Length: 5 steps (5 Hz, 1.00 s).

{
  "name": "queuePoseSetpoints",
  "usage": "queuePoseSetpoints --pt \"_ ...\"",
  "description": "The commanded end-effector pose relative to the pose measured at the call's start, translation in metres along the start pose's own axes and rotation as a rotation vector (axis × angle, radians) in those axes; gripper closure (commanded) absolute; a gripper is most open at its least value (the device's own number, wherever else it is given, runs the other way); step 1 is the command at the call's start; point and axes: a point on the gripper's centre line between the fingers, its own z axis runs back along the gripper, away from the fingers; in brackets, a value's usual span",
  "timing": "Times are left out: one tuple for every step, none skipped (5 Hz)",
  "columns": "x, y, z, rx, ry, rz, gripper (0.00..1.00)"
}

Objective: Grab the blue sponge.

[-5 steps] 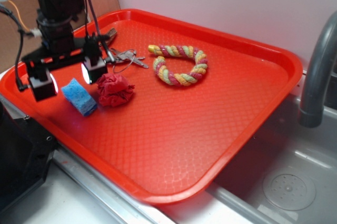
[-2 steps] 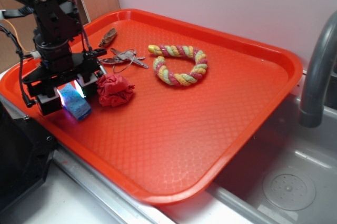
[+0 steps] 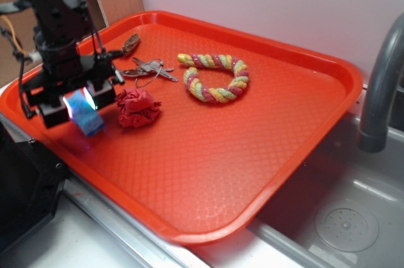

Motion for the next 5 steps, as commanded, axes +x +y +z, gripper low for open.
queuePoseSetpoints --pt "0.006 -0.037 0.077 -0.165 -0.005 -0.417 1.0" --pt "0.001 -0.051 0.109 -0.337 0.191 -0.634 1.0" --pt "0.0 -0.055 0.129 -0.351 0.184 -0.887 1.0" --pt "-0.001 -0.055 0.145 -0.381 0.123 -0.983 1.0" --pt "-0.001 -0.053 0.148 -0.367 0.076 -0.957 1.0"
